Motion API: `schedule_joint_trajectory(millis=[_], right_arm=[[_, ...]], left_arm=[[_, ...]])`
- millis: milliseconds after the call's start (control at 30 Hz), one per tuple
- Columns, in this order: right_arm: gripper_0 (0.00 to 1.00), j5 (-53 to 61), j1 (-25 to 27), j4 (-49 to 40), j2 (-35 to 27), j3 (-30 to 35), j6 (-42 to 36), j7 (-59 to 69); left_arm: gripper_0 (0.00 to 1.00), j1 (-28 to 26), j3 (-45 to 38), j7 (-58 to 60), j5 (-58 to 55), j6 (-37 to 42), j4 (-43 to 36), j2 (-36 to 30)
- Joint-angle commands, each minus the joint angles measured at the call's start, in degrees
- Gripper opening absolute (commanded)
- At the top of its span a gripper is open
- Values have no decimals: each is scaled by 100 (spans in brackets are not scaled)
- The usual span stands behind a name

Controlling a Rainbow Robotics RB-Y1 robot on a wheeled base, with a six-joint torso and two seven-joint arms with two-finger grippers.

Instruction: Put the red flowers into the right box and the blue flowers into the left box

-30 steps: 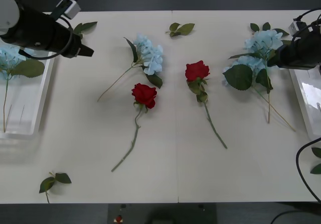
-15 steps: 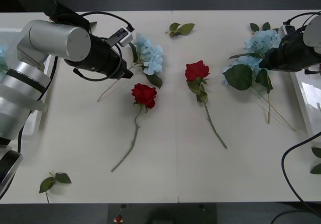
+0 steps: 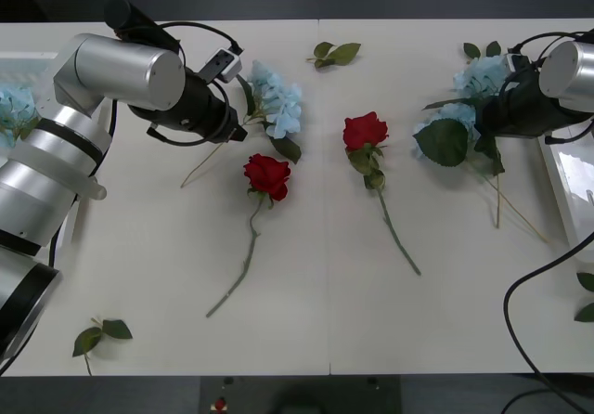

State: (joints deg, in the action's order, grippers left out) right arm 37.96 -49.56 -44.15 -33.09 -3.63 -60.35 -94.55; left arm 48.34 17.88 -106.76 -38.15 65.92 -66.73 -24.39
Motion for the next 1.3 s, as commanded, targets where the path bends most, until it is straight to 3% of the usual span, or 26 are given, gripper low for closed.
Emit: schedule_joint_trajectory(millis=[33,367,567,967,1300], right_arm=[[0,-78,-212,-32,30,-33,76,-169],[0,-25,-212,-32,30,-6,76,-178],[0,625,-212,-32,-224,55,-47,-283],[0,3314,-203,-32,-1297,29,-583,-661],[0,6654,175,-32,-1789,38,-733,-2621]], left_arm=[[100,413,383,103,26,-238,204,-4],[100,826,963,112,-18,-484,1074,128],[100,1064,1157,112,-18,-589,1601,260],[100,1108,1403,147,9,-598,1759,374],[100,1108,1482,156,26,-598,1997,418]])
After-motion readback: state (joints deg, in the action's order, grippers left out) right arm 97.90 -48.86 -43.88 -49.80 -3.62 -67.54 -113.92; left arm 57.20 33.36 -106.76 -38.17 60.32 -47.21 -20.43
